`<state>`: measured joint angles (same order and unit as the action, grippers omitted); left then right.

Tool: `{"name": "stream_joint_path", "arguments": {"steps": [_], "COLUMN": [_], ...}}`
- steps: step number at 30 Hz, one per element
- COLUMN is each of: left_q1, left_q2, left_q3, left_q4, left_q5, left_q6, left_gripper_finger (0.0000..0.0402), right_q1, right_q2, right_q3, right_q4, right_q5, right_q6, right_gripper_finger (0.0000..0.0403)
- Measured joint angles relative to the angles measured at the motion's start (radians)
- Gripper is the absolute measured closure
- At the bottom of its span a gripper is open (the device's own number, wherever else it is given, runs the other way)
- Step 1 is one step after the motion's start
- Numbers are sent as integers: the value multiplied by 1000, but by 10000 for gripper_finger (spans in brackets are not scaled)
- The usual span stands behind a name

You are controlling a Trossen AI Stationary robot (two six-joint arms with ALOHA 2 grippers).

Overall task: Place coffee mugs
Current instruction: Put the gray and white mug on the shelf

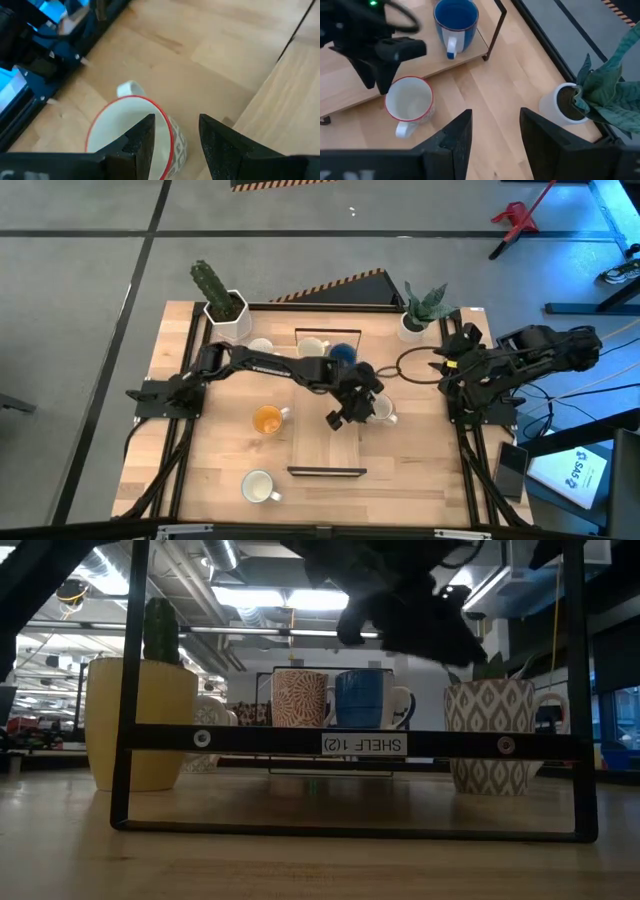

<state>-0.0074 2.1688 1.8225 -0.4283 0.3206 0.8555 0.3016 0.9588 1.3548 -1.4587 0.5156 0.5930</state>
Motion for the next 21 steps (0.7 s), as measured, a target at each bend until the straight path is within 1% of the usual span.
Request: {"name": "stream_joint_path", "arguments": {"steps": [4,9,14,16,21], "left_q1": [-20,-35,-42,-40,-39], "left_q2": [26,41,39,39,57], "left_q3": [2,0,0,0,0], "left_q4": [24,14,11,13,14], "left_q5": [-90,-193,-202,-203,-208], "left_q6": [35,38,42,42,47], "left_gripper_finger": [255,255,260,273,321], "right_q1": [0,0,-1,-1,-1], "right_q2": [0,1,1,1,1], "right_q3": [0,0,-1,-1,-1], "right_q4": [-10,-10,-9,-9,-6], "right_q5": [0,-2,-2,-2,-11], "right_q6": [-18,-25,-38,-47,-48], "right_gripper_finger": [253,253,253,253,253]}}
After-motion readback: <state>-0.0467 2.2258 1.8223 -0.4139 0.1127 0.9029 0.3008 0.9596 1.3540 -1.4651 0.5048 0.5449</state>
